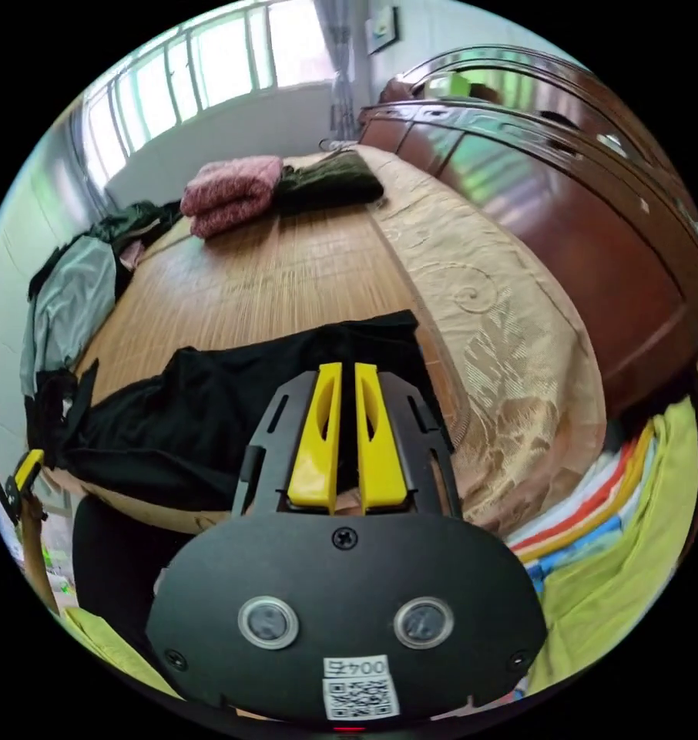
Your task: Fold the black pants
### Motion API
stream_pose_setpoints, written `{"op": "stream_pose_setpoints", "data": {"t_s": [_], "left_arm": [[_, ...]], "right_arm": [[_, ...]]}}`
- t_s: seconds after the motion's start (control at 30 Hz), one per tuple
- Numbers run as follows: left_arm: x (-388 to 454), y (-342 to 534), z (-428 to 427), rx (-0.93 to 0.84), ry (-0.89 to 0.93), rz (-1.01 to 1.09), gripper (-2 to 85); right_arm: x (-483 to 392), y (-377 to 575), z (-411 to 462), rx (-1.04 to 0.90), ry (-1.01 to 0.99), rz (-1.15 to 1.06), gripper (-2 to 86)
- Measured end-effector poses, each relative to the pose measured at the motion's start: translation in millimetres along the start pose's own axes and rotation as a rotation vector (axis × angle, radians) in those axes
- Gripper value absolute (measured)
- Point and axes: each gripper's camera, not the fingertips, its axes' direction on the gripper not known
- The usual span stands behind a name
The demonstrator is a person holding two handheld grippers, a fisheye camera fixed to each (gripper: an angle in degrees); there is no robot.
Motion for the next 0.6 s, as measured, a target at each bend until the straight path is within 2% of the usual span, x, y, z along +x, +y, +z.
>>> {"op": "stream_pose_setpoints", "data": {"t_s": [0.13, 0.23, 0.3, 0.43, 0.6], "left_arm": [[-8, 0, -3, 0.034, 0.067, -0.043, 0.2], [-5, -2, -1, 0.036, 0.076, -0.026, 0.3], [-1, -5, 0, 0.035, 0.081, -0.005, 0.5], [10, -13, 6, 0.013, 0.057, 0.112, 1.6], [22, -25, 14, -0.021, 0.048, 0.287, 2.7]], "right_arm": [[60, 52, -27, 0.093, 0.002, 0.202, 2.3], [90, 81, -26, 0.059, 0.037, 0.286, 4.3], [98, 92, -28, 0.06, 0.002, 0.271, 4.9], [96, 95, -29, 0.037, -0.053, 0.098, 5.8], [143, 77, -21, 0.03, -0.213, 0.253, 9.1]]}}
